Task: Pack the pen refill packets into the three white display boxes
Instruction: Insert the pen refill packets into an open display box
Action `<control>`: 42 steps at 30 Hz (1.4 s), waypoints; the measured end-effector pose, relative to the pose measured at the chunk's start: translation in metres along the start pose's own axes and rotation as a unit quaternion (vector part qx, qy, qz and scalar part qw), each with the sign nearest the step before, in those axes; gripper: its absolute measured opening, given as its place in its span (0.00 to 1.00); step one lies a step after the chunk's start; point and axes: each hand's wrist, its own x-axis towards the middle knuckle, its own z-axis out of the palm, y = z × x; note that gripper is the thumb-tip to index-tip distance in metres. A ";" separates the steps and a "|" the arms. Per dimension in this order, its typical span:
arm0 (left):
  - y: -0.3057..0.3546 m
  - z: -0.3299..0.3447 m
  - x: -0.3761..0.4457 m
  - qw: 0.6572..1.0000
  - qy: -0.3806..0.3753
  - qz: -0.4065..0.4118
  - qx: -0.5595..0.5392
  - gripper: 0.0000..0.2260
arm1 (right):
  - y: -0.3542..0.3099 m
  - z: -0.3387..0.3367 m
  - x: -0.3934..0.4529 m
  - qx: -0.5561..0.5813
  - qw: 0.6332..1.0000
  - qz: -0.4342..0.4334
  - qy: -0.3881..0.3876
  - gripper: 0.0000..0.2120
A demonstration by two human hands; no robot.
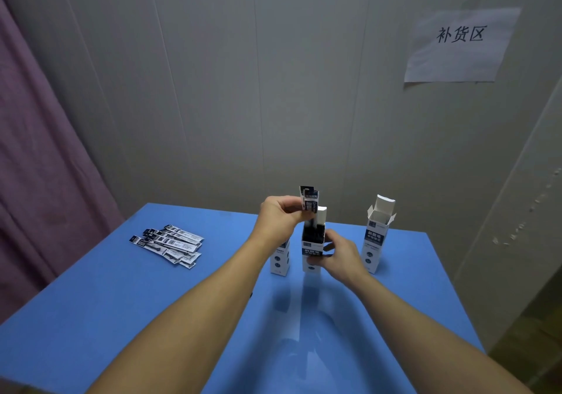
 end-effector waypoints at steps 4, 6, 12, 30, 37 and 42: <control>-0.008 0.001 -0.002 0.984 -0.001 -0.013 0.177 0.02 | -0.005 0.003 0.000 -0.008 1.000 -0.009 -0.014 0.21; -0.012 0.001 0.000 0.973 -0.018 -0.002 0.232 0.04 | -0.004 0.004 0.000 -0.015 1.000 -0.007 -0.019 0.21; -0.003 -0.007 0.001 0.983 -0.037 0.026 0.175 0.04 | -0.004 0.003 -0.002 -0.017 1.000 0.003 -0.016 0.22; -0.008 -0.005 0.007 0.926 -0.042 0.108 0.359 0.06 | -0.005 0.004 -0.004 -0.076 0.996 -0.025 -0.034 0.20; -0.025 0.000 0.007 0.871 -0.063 0.071 0.483 0.09 | -0.005 0.006 -0.003 -0.108 0.993 -0.025 -0.032 0.19; -0.013 -0.001 0.002 0.912 -0.027 0.129 0.388 0.09 | -0.006 0.001 -0.004 -0.085 0.996 -0.017 -0.034 0.20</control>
